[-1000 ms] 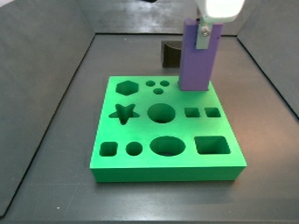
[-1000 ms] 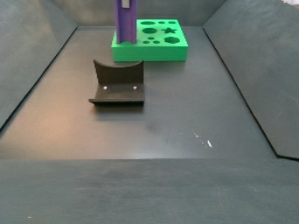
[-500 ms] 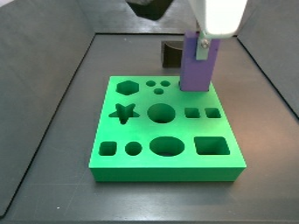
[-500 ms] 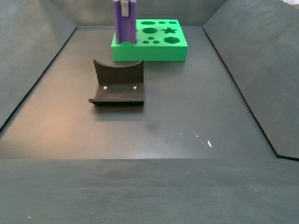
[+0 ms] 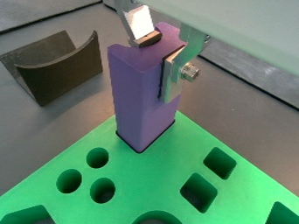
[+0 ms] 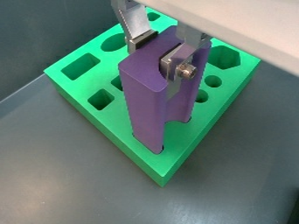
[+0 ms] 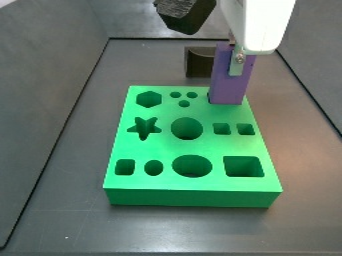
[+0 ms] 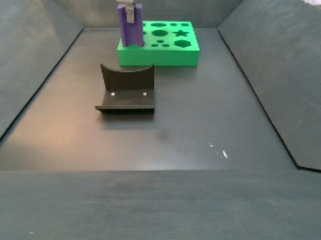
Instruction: Insert the arch object.
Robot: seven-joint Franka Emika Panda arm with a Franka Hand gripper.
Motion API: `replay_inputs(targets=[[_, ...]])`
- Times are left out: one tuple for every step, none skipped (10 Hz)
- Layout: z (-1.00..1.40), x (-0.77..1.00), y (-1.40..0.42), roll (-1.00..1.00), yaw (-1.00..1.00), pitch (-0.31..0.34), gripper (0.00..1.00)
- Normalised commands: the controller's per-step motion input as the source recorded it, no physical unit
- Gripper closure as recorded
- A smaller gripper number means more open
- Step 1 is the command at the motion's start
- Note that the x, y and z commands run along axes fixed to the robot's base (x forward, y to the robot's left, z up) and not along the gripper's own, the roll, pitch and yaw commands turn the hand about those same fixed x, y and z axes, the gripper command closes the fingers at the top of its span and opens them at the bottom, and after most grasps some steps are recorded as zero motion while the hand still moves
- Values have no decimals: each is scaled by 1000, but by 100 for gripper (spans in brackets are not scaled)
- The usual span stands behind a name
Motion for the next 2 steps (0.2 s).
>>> replay_inputs(targets=[[0,0,0,-4,0,0,100],[0,0,0,0,0,0,100]])
